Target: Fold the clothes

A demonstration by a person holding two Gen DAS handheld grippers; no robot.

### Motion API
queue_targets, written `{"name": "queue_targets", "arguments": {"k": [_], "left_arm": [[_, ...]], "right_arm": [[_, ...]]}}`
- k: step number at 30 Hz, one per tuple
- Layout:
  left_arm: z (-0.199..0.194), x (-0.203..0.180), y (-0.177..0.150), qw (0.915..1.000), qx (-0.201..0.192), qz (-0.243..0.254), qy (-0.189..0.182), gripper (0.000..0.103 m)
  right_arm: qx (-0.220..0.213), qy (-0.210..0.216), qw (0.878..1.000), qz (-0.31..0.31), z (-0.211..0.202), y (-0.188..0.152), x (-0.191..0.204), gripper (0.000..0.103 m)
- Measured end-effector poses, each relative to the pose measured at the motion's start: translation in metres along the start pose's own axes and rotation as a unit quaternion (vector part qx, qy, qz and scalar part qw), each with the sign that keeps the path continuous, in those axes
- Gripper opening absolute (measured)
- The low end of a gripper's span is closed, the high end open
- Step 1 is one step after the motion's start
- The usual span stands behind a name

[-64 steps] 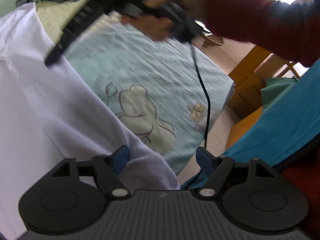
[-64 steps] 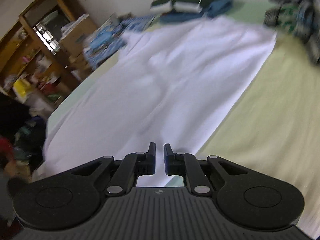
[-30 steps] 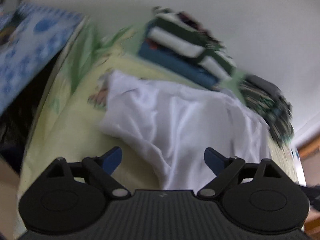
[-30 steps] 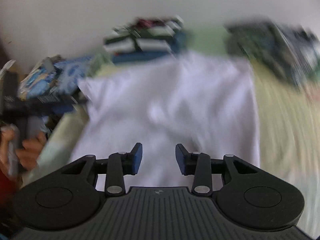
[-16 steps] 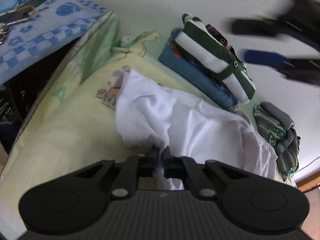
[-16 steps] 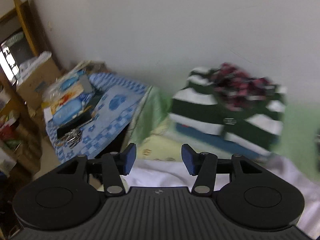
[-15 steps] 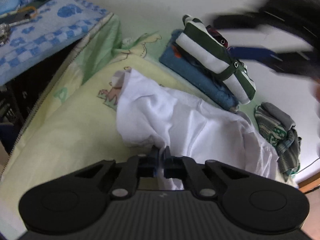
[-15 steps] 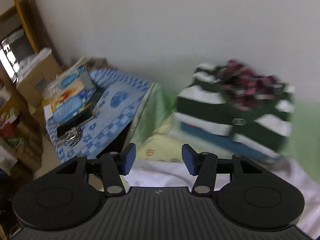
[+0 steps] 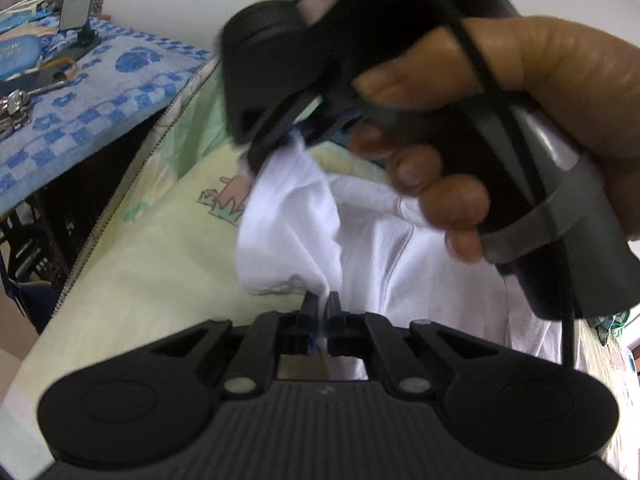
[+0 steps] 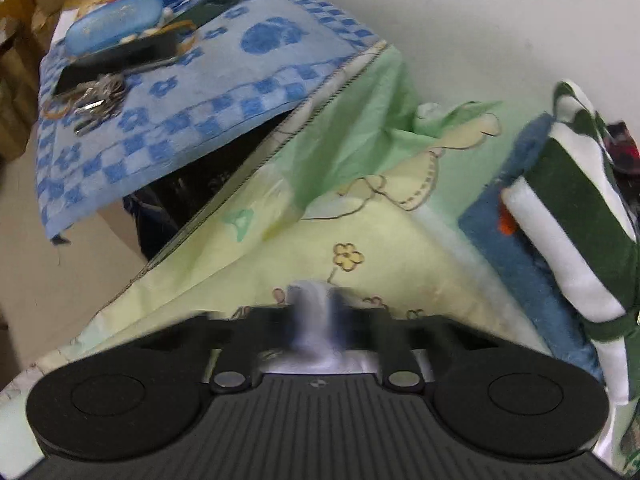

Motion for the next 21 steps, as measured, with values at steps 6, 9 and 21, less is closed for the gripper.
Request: {"name": "queue_targets", "arguments": {"k": [6,9,21], "left_arm": [[-0.01,-0.007,0.005,0.9991,-0.022,0.035,-0.007,0.0],[-0.019,-0.002,0.008,0.9983,-0.035,0.04,-0.022,0.023],[0.006,0.02,0.031,0.9892,0.001,-0.056,-0.135,0.01]], "right_arm": [[-0.098,0.066,0.987,0.109,-0.037,0.002,-0.043,0.003],[-0.124,0.092,0.978,0.141,-0.046,-0.006,-0.059,0.004],[-0.171,0.157,0.947,0.223,-0.071,-0.031,-0.097,0.004]]}}
Point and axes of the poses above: each gripper's, at about its wrist camera, not at the fingertips, and z roughly the way its jaws point, x to its left, y to its top, the point moved 6 cm from there along z, roughly the way its jaws point, and after that the axes turned 6 degrees about -y, right-handed, at the moved point
